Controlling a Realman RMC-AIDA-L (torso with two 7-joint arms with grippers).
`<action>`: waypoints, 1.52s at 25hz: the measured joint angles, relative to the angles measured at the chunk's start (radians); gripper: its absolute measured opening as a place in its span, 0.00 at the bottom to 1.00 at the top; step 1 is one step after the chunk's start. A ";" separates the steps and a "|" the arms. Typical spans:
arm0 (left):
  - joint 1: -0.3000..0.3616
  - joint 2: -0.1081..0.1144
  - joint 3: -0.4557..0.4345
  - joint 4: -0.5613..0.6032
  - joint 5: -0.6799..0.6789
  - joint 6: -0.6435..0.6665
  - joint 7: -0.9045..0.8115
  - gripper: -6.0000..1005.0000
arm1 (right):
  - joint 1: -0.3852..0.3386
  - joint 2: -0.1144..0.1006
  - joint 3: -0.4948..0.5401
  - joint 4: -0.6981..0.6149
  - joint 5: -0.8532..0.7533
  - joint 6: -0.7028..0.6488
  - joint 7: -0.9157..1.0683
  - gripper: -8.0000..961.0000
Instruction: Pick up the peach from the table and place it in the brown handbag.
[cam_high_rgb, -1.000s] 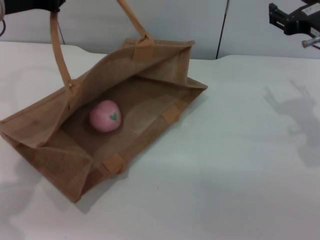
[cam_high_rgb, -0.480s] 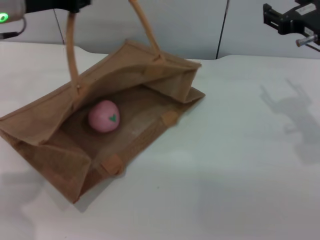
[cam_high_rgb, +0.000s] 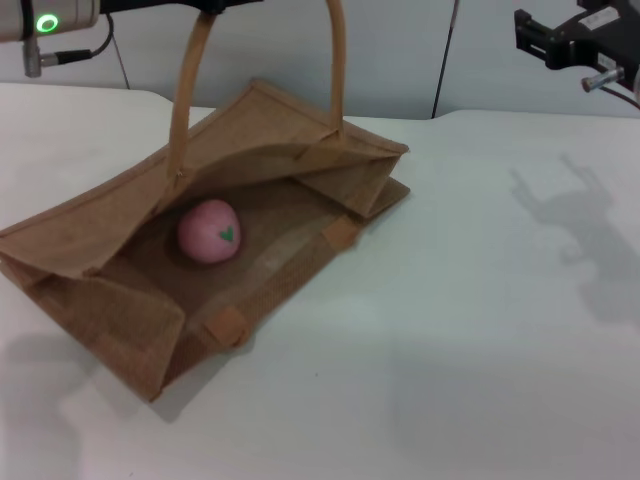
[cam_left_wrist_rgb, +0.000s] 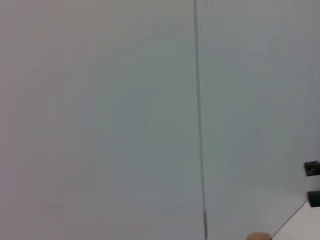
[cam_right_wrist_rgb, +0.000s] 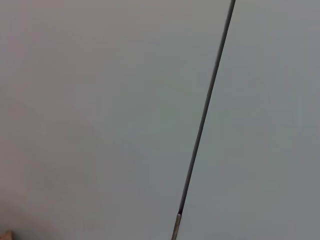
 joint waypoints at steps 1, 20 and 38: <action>0.000 0.000 0.000 0.000 -0.005 -0.004 0.002 0.58 | 0.001 0.000 0.000 0.000 0.000 0.000 0.000 0.80; 0.017 -0.005 -0.035 -0.041 -0.065 -0.053 0.086 0.61 | 0.028 0.000 -0.012 0.024 0.000 0.002 -0.002 0.80; 0.238 -0.010 -0.063 -0.575 -0.941 0.110 0.892 0.61 | -0.072 -0.005 -0.238 0.285 -0.014 -0.683 0.260 0.80</action>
